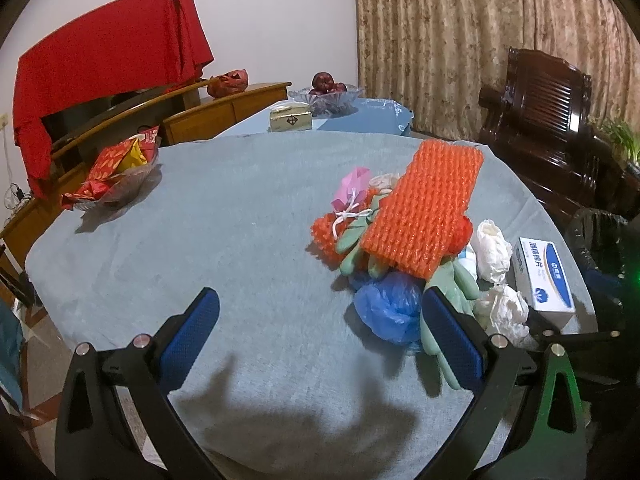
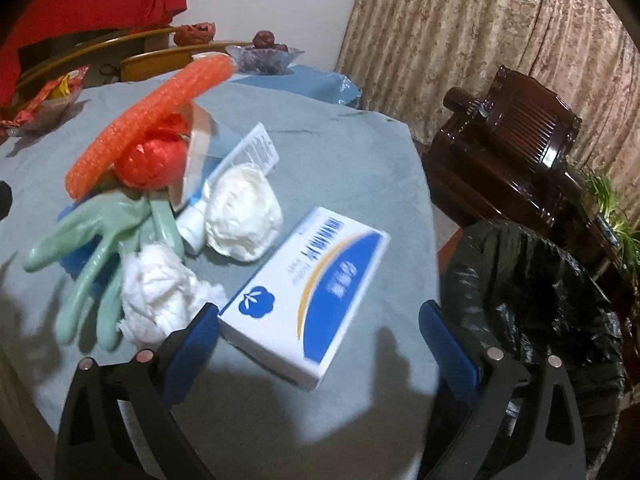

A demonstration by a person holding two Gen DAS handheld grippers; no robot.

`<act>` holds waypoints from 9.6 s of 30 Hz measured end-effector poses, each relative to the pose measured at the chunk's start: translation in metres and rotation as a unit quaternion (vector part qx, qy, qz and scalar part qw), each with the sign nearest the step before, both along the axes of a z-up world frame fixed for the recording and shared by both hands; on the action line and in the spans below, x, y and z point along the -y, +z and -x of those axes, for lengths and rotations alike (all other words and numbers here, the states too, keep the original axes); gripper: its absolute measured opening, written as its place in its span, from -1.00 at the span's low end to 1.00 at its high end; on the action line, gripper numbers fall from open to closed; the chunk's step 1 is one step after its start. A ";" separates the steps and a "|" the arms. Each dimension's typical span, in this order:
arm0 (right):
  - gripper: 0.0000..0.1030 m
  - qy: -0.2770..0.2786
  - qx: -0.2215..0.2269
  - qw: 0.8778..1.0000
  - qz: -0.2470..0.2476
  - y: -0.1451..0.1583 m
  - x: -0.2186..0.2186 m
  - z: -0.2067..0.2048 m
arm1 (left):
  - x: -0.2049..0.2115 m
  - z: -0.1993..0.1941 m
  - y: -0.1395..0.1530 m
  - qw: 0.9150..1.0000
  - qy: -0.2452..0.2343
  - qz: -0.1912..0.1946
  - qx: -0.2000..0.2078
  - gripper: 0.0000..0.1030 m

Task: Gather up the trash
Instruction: 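Reach the right tool to the white-blue alcohol pad box and grasp it, then carry the box toward the bin with the right tool while the left grasps a crumpled white tissue, then open both tools over the black trash bin, dropping box and tissue, then grasp the orange mesh net with the left tool while the right grasps a white tissue ball, then carry the mesh net and tissue ball over the bin and open both tools, then move both tools back over the trash pile on the table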

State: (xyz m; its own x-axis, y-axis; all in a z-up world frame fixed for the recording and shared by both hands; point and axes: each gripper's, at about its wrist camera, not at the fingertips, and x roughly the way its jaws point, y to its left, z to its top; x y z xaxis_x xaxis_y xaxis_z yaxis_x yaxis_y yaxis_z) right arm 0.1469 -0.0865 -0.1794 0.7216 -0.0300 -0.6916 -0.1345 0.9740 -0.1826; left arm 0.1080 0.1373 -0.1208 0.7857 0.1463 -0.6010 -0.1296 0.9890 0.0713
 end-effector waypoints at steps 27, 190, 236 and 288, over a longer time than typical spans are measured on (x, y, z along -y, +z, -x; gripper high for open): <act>0.13 0.023 -0.011 0.998 -0.061 -0.012 0.010 -0.006 | 0.016 0.005 0.000 1.000 -0.018 0.011 0.006 0.90; -0.26 0.123 -0.020 0.980 -0.152 0.024 0.003 -0.060 | -0.007 -0.078 -0.022 0.994 -0.075 0.069 -0.033 -0.68; -0.26 -0.102 0.096 0.982 -0.126 0.106 0.238 0.052 | 0.236 -0.043 0.052 0.943 -0.320 0.098 0.001 -0.77; 0.88 -0.015 0.090 0.984 -0.154 0.091 0.114 0.004 | 0.044 -0.037 0.051 0.993 -0.101 0.055 0.032 0.80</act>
State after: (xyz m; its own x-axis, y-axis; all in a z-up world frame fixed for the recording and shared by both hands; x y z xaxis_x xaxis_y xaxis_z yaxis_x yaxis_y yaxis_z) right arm 0.1427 -0.2009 -0.0883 0.8353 0.1373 -0.5324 -0.0970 0.9899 0.1031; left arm 0.1451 0.0935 -0.0697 0.8291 -0.0823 -0.5531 0.0717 0.9966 -0.0407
